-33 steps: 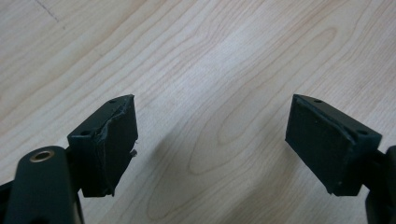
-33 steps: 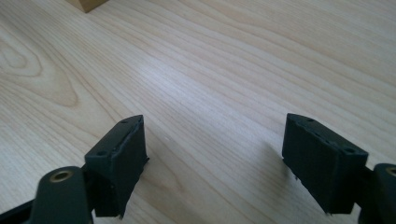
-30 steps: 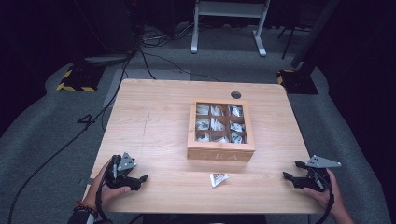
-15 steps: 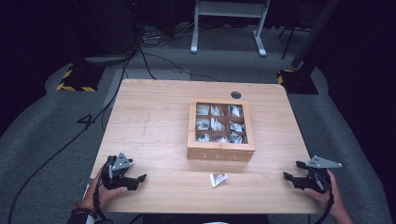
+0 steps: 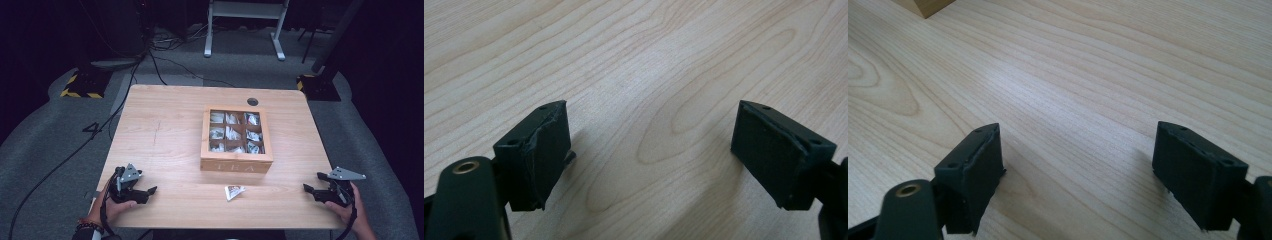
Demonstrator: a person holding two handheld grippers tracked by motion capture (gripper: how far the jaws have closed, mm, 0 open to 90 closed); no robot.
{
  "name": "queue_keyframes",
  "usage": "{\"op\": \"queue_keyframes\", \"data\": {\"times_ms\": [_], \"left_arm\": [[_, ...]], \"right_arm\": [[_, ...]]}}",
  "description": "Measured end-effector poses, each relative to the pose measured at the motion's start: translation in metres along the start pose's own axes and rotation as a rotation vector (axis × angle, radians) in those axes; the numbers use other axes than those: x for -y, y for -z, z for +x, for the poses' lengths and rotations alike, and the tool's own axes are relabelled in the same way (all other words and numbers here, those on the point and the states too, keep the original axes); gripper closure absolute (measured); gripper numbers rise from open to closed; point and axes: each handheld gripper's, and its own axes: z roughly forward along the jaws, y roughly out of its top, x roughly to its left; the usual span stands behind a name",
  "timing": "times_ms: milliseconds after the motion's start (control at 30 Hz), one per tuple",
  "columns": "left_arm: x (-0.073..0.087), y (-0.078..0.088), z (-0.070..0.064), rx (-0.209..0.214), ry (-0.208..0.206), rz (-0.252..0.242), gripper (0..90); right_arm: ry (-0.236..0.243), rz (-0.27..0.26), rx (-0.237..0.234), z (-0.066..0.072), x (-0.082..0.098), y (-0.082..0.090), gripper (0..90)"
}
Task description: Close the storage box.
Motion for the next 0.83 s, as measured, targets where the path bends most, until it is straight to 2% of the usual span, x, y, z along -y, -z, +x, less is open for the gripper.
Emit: {"op": "queue_keyframes", "data": {"times_ms": [833], "left_arm": [[-0.0009, -0.0005, 0.0006, -0.009, 0.003, 0.002, 16.4]], "right_arm": [[-0.002, 0.000, -0.001, -0.0007, 0.0002, 0.0003, 21.1]]}}
